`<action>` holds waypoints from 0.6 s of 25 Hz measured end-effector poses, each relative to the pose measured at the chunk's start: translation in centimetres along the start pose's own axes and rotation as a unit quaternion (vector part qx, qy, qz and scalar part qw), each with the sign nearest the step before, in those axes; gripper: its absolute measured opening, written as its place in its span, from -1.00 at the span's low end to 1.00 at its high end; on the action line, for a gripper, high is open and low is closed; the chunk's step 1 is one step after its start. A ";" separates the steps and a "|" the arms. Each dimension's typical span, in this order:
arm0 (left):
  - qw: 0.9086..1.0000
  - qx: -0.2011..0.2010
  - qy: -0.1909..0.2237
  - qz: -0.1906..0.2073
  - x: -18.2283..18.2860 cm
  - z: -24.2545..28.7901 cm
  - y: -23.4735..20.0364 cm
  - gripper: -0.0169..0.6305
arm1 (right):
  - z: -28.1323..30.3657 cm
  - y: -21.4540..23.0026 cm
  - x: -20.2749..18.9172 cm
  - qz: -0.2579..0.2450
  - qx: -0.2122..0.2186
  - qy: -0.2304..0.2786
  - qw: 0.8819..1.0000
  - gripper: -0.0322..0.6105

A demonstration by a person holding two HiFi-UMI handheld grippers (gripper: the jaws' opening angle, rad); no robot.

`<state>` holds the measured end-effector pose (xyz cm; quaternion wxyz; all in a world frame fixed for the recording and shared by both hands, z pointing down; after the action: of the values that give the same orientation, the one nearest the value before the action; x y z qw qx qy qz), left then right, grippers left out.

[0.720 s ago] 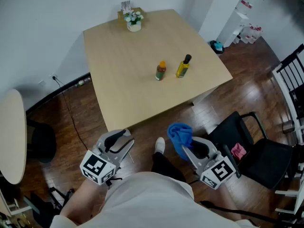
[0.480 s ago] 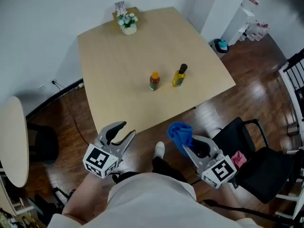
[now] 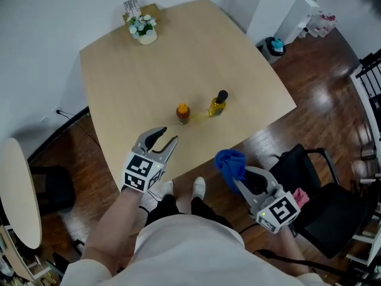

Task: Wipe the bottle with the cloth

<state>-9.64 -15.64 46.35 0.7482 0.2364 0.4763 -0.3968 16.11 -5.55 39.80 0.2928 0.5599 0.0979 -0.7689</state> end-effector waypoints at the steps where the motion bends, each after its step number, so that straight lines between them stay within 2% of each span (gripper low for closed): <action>1: 1.000 0.003 -0.004 -0.001 0.0 1.4 -0.8 -0.40 | 0.1 0.2 0.4 0.004 -0.007 0.000 1.000 -0.64; 3: 1.000 0.003 -0.012 -0.004 -0.1 3.9 -2.1 -0.37 | 0.2 0.4 0.8 0.013 -0.022 -0.001 1.000 -0.64; 7: 0.999 -0.021 -0.026 0.002 -0.2 8.4 -2.9 -0.25 | 0.0 0.9 1.1 0.030 -0.055 -0.014 0.998 -0.64; 10: 0.999 -0.022 -0.040 0.010 -0.7 11.0 -3.7 -0.25 | 0.4 1.3 1.6 0.037 -0.073 -0.018 0.996 -0.64; 15: 0.998 -0.030 -0.052 -0.001 -1.5 13.1 -4.3 -0.25 | 0.8 1.5 1.9 0.044 -0.086 -0.022 0.995 -0.64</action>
<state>-6.64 -27.19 53.51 0.7781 0.1929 0.4487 -0.3950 15.95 -7.79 38.57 0.3759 0.5194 0.1326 -0.7559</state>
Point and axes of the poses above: the fingertips, and each gripper's own axes: z forward along the fingers, y to its right, x out of its top, the point moved 6 cm from there along -z, backward along the fingers, and after that the axes turned 4 degrees about x, right-handed, at the moved point
